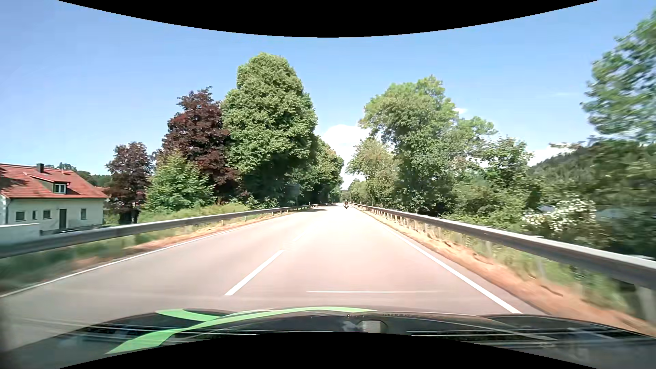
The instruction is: Follow the waypoints while adhering to traffic rules and regulations
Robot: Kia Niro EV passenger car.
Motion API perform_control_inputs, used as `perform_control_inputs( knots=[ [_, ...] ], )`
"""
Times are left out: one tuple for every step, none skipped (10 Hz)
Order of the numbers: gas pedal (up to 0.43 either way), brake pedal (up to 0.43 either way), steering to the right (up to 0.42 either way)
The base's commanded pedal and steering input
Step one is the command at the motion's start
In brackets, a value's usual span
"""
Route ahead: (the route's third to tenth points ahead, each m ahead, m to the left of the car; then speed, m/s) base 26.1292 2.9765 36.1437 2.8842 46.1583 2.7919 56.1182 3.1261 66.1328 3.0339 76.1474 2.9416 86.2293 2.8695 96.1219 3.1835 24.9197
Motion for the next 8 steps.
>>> perform_control_inputs(
  knots=[
    [0.130,0.000,0.000],
    [0.130,0.000,0.000],
    [0.130,0.000,0.000],
    [0.130,0.000,0.000],
    [0.118,0.000,0.000],
    [0.118,0.000,-0.001],
    [0.118,0.000,-0.001],
    [0.130,0.000,-0.001]
  ],
)
